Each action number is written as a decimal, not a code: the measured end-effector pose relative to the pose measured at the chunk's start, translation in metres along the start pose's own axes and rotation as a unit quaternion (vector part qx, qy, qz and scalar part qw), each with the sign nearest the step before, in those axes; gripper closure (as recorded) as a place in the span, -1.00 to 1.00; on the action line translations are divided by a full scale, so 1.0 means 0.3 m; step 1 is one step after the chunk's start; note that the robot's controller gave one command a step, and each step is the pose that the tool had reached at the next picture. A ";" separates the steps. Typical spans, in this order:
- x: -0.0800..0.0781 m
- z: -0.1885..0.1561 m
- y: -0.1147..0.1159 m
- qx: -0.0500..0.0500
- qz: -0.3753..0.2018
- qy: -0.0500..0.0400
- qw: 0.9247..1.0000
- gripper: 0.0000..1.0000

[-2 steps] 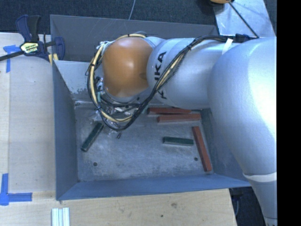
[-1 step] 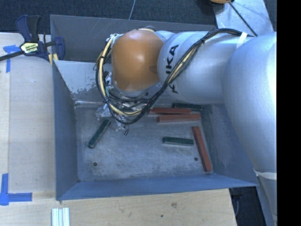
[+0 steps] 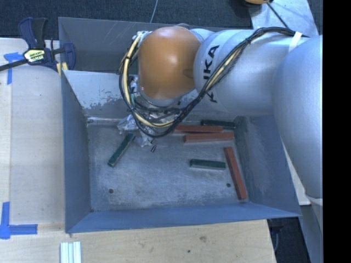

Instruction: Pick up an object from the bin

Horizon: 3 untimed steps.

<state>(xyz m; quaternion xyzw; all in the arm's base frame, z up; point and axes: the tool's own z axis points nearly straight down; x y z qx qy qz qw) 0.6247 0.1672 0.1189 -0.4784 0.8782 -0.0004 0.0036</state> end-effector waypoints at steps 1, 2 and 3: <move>-0.022 -0.155 0.057 -0.004 -0.005 0.004 1.000 1.00; -0.035 -0.234 0.071 -0.003 -0.004 0.002 1.000 1.00; 0.057 -0.288 0.034 -0.007 -0.094 0.006 0.996 1.00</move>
Offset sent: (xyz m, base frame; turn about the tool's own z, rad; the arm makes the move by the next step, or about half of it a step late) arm -0.0181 0.0307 0.1190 0.0072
